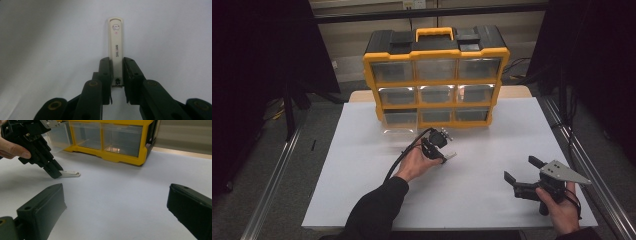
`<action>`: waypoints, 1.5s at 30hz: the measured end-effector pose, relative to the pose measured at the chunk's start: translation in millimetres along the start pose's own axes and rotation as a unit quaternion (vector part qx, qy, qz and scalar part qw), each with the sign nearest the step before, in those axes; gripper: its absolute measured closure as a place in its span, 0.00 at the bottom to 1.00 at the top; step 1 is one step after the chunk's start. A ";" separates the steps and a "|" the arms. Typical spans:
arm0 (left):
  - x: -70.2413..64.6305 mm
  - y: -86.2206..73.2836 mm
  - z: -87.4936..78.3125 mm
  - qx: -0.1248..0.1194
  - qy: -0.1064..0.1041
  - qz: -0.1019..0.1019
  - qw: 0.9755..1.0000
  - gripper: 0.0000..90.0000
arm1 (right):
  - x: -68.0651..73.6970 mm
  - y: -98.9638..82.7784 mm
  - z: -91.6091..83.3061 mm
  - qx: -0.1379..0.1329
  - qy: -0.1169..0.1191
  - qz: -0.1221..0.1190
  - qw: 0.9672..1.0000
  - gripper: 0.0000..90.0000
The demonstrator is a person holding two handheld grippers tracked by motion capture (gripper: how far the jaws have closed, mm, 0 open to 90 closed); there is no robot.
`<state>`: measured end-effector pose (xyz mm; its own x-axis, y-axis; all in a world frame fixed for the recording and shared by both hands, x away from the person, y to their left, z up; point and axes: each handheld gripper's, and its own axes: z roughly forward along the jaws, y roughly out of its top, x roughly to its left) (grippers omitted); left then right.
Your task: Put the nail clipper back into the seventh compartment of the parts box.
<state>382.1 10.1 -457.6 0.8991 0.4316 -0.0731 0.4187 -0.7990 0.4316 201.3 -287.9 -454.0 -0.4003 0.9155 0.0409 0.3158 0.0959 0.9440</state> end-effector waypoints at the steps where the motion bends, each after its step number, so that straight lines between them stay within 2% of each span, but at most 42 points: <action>1: 0.0 0.0 -0.1 -0.001 0.000 -0.001 1.000 0.86 | 0.0 0.0 -0.2 0.000 -0.001 0.000 1.000 0.02; 3: 1.0 0.4 -0.7 0.003 0.002 0.007 1.000 0.87 | 0.1 0.0 -0.2 0.001 0.000 0.001 1.000 0.01; 5: -1.1 -0.3 0.0 -0.004 0.003 -0.003 1.000 0.86 | 0.2 0.0 0.1 0.000 -0.001 0.000 1.000 0.02; 6: 0.2 -0.1 -1.1 0.004 0.002 0.011 1.000 0.87 | 0.1 0.0 0.2 0.000 0.000 0.000 1.000 0.02; 7: -0.6 -0.6 -0.3 -0.002 0.007 0.009 1.000 0.87 | 0.2 0.1 0.2 0.000 0.000 0.001 1.000 0.02; 9: 0.4 -0.1 -1.3 0.000 0.004 0.016 1.000 0.87 | 0.2 0.1 0.3 0.000 0.000 0.001 1.000 0.02; 10: -0.2 0.0 -2.6 0.009 0.004 0.017 1.000 0.87 | 0.1 0.2 0.3 0.000 0.000 0.000 1.000 0.02; 11: -1.7 -0.4 -2.4 0.002 0.004 0.005 1.000 0.87 | 0.1 0.2 0.3 0.000 0.000 0.000 1.000 0.02; 13: -1.0 -0.5 -4.2 0.002 0.007 0.011 1.000 0.87 | 0.1 0.2 0.3 0.000 0.000 0.000 1.000 0.02; 14: -1.9 -0.8 -4.4 -0.004 0.006 0.007 1.000 0.87 | 0.1 0.2 0.3 0.000 0.000 0.000 1.000 0.02; 15: -1.9 -1.0 -5.0 -0.007 0.012 0.007 1.000 0.87 | 0.1 0.2 0.2 0.001 0.000 0.000 1.000 0.02; 17: -1.8 -1.5 -6.3 -0.014 0.007 0.000 1.000 0.87 | 0.2 0.2 0.2 0.000 0.000 0.000 1.000 0.02; 20: 1.1 -2.1 -9.3 -0.010 0.003 0.008 1.000 0.87 | 0.2 0.1 0.1 0.000 -0.001 0.000 1.000 0.02; 22: 0.3 -3.7 -9.0 -0.021 -0.002 -0.005 1.000 0.87 | 0.2 0.1 0.1 -0.001 -0.001 0.000 1.000 0.02; 23: 1.6 -4.1 -10.4 -0.017 -0.003 0.002 1.000 0.87 | 0.2 0.1 0.1 -0.001 -0.001 0.000 1.000 0.02; 26: 1.6 -5.9 -12.5 -0.028 -0.006 -0.004 1.000 0.87 | 0.2 0.0 0.0 0.000 -0.001 0.001 1.000 0.02; 27: 2.8 -6.2 -14.5 -0.026 -0.005 0.005 1.000 0.87 | 0.1 0.1 -0.1 0.001 -0.001 0.001 1.000 0.02; 29: 2.1 -6.8 -16.2 -0.037 -0.007 -0.002 0.999 0.87 | 0.3 0.0 0.0 0.000 -0.001 0.001 1.000 0.02; 30: 2.5 -7.0 -17.9 -0.034 -0.008 0.001 0.999 0.87 | 0.3 0.0 0.1 0.000 -0.001 0.000 1.000 0.02; 33: 1.5 -7.9 -20.3 -0.045 -0.013 -0.004 0.999 0.87 | 0.3 0.1 0.1 0.000 -0.002 0.000 1.000 0.02; 37: 2.6 -9.2 -24.4 -0.052 -0.014 0.004 0.999 0.87 | 0.2 0.1 0.2 0.001 -0.001 0.000 1.000 0.02; 39: 1.9 -10.2 -26.0 -0.059 -0.017 -0.007 0.998 0.87 | 0.2 0.1 0.2 0.000 -0.001 0.000 1.000 0.02; 40: 3.0 -10.2 -27.3 -0.059 -0.013 0.004 0.998 0.87 | 0.2 0.1 0.2 0.001 -0.001 0.000 1.000 0.02; 41: 3.1 -10.9 -28.1 -0.063 -0.016 0.003 0.998 0.87 | 0.2 0.1 0.2 0.000 -0.001 0.000 1.000 0.02; 42: 1.5 -11.2 -28.6 -0.068 -0.010 -0.007 0.998 0.87 | 0.2 0.1 0.2 0.000 -0.001 0.000 1.000 0.02; 43: 2.2 -11.8 -30.3 -0.065 -0.001 0.001 0.998 0.87 | 0.2 0.1 0.2 0.001 -0.001 0.000 1.000 0.02; 45: 2.5 -13.2 -32.2 -0.074 -0.007 -0.002 0.997 0.87 | 0.3 0.1 0.2 0.001 -0.001 0.000 1.000 0.02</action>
<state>374.7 35.2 -434.6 0.8996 0.4277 -0.0876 0.3998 -0.7263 0.5591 201.4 -287.6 -453.9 -0.3986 0.9162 0.0400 0.3166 0.0966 0.9436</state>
